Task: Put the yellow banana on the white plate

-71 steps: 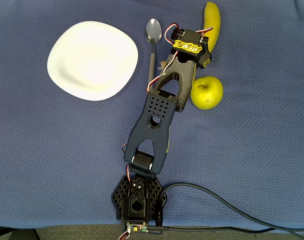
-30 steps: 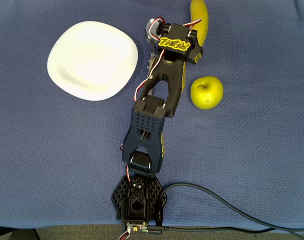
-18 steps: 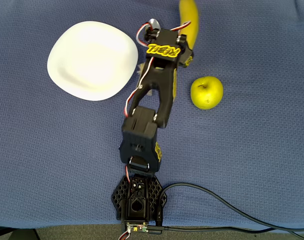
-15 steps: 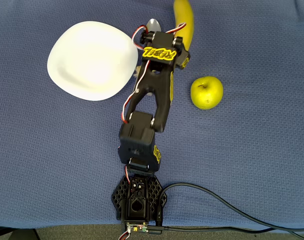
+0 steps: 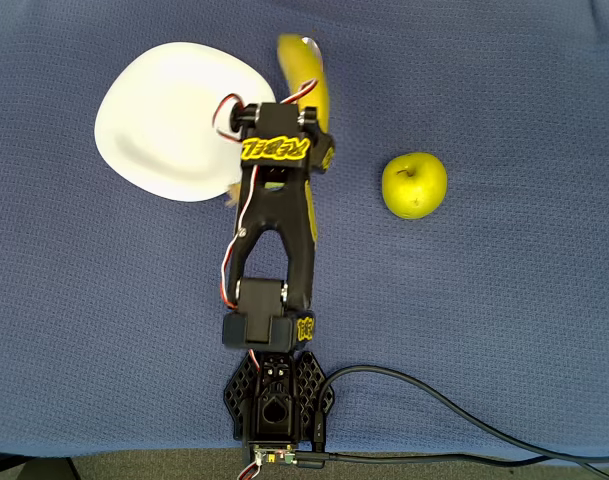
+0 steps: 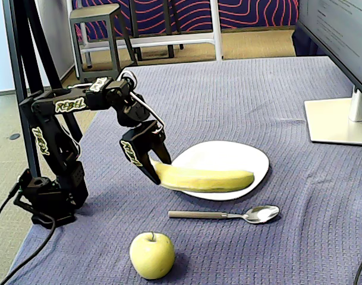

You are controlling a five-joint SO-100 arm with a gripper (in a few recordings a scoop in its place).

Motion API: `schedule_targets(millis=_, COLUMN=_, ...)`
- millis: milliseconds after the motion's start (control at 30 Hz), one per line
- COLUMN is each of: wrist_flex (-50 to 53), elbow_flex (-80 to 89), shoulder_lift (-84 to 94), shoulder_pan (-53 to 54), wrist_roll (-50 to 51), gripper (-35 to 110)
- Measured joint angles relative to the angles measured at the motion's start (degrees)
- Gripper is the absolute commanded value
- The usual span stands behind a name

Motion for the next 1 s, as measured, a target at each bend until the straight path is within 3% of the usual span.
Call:
schedule_targets(millis=633, wrist_flex=0.18, elbow_flex=2.11, shoulder_lift=2.81, shoulder_pan=-12.74, wrist_roll=-1.23, gripper=0)
schedule_targets(millis=1000, wrist_flex=-0.62, elbow_flex=-4.39, shoulder_lift=-9.4, shoulder_pan=-14.85, wrist_roll=-0.35, gripper=0)
